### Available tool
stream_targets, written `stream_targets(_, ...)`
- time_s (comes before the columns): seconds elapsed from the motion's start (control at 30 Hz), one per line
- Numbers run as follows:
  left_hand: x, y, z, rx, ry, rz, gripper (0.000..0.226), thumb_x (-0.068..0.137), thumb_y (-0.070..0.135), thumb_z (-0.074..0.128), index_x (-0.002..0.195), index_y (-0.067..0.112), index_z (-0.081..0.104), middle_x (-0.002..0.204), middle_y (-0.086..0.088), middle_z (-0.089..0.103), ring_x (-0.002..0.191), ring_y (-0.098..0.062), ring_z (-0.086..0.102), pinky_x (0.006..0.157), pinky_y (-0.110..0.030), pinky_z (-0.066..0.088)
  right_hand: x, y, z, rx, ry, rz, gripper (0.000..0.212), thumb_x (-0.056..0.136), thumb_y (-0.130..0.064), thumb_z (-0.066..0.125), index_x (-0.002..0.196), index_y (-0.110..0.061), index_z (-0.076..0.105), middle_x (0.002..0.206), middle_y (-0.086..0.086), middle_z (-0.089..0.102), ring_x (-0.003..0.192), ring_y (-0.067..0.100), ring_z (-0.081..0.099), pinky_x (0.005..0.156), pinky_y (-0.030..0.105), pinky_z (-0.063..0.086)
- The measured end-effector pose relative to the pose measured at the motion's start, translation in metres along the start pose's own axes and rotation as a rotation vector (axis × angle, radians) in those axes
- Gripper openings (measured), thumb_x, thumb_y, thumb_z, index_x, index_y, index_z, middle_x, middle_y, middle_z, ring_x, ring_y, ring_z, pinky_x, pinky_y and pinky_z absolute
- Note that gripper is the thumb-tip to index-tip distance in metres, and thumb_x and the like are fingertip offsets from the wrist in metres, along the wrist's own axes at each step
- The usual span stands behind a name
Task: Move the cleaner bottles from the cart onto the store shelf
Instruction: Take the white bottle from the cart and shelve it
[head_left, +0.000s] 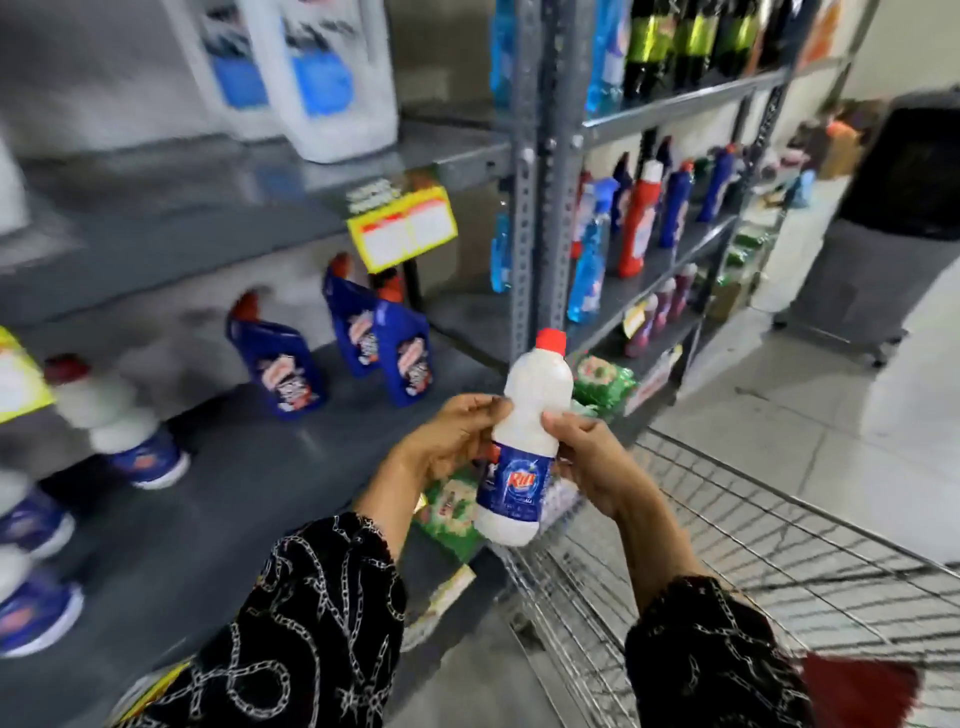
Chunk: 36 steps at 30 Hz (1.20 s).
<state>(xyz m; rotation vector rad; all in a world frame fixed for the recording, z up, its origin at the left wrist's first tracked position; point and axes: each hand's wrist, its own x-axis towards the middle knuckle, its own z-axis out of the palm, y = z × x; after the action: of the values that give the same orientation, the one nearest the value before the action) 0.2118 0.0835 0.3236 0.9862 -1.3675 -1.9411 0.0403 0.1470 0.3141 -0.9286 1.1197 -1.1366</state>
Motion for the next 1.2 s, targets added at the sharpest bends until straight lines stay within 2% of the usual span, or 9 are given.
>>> stream_targets(0.3,-0.129,0.019,-0.104,0.022,0.280,0.167,0.018,0.091,0.008,0.049,0.090,0.010,0.066,0.072,0.005,0.077,0.068,-0.005,0.070,0.066,-0.018,0.058,0.008,-0.009,0.151,-0.106,-0.267,-0.063,0.026,0.077,-0.028,0.069,0.090,-0.006,0.073,0.090,0.006,0.076,0.083,0.022,0.070,0.069,0.030,0.056)
stream_targets(0.37,-0.156,0.022,-0.127,0.067,0.344,0.186,0.015,0.086,0.006,0.057,0.094,0.010,0.070,0.082,0.004,0.077,0.082,-0.011,0.070,0.082,-0.025,0.057,0.013,-0.005,0.183,-0.150,-0.311,-0.103,0.012,0.081,-0.014,0.067,0.087,-0.005,0.072,0.081,0.004,0.076,0.078,0.021,0.068,0.063,0.026,0.056)
stream_targets(0.43,-0.181,0.022,-0.149,0.127,0.427,0.209,0.026,0.080,0.004,0.064,0.106,0.005,0.068,0.095,-0.004,0.074,0.095,-0.020,0.066,0.093,-0.035,0.052,0.022,0.000,0.215,-0.256,-0.359,-0.147,0.019,0.080,-0.007,0.067,0.097,0.000,0.069,0.093,0.012,0.074,0.088,0.024,0.065,0.077,0.036,0.056)
stream_targets(0.5,-0.203,0.016,-0.170,0.158,0.527,0.225,0.039,0.078,0.003,0.066,0.117,0.001,0.062,0.109,-0.014,0.069,0.103,-0.023,0.063,0.096,-0.038,0.051,0.032,0.004,0.248,-0.381,-0.440,-0.191,0.034,0.078,-0.006,0.070,0.110,0.004,0.065,0.109,0.019,0.069,0.095,0.023,0.063,0.086,0.040,0.054)
stream_targets(0.57,-0.221,0.007,-0.189,0.162,0.639,0.266,0.045,0.076,0.003,0.068,0.120,-0.001,0.059,0.118,-0.018,0.065,0.107,-0.027,0.062,0.098,-0.043,0.049,0.043,0.010,0.277,-0.444,-0.518,-0.191,0.039,0.076,-0.005,0.072,0.113,0.002,0.064,0.109,0.013,0.068,0.094,0.018,0.064,0.082,0.031,0.056)
stream_targets(0.7,-0.242,-0.009,-0.222,0.155,0.820,0.335,0.047,0.073,0.003,0.070,0.118,0.001,0.061,0.118,-0.019,0.065,0.109,-0.030,0.061,0.100,-0.049,0.047,0.067,0.024,0.327,-0.515,-0.627,-0.137,0.047,0.072,-0.006,0.076,0.117,-0.001,0.062,0.115,0.013,0.068,0.104,0.021,0.064,0.086,0.029,0.052)
stream_targets(0.9,-0.247,-0.029,-0.246,0.078,0.867,0.337,0.051,0.076,0.002,0.068,0.126,0.002,0.054,0.125,-0.019,0.062,0.118,-0.030,0.058,0.103,-0.044,0.046,0.086,0.054,0.361,-0.570,-0.662,-0.100,0.062,0.072,-0.014,0.077,0.128,-0.008,0.053,0.124,0.011,0.064,0.116,0.022,0.059,0.099,0.039,0.048)
stream_targets(1.1,-0.233,-0.034,-0.263,0.076,0.886,0.323,0.054,0.080,0.001,0.064,0.131,0.005,0.047,0.129,-0.015,0.060,0.119,-0.025,0.058,0.093,-0.026,0.053,0.092,0.069,0.376,-0.511,-0.580,-0.097,0.063,0.077,-0.009,0.071,0.135,-0.011,0.045,0.131,0.013,0.059,0.120,0.024,0.055,0.104,0.044,0.045)
stream_targets(1.2,-0.227,-0.032,-0.272,0.097,0.870,0.292,0.056,0.081,0.002,0.063,0.133,0.007,0.045,0.131,-0.014,0.058,0.122,-0.025,0.055,0.097,-0.030,0.051,0.099,0.069,0.379,-0.521,-0.563,-0.112,0.064,0.078,-0.007,0.070,0.136,-0.011,0.044,0.132,0.013,0.059,0.121,0.024,0.055,0.104,0.045,0.045)
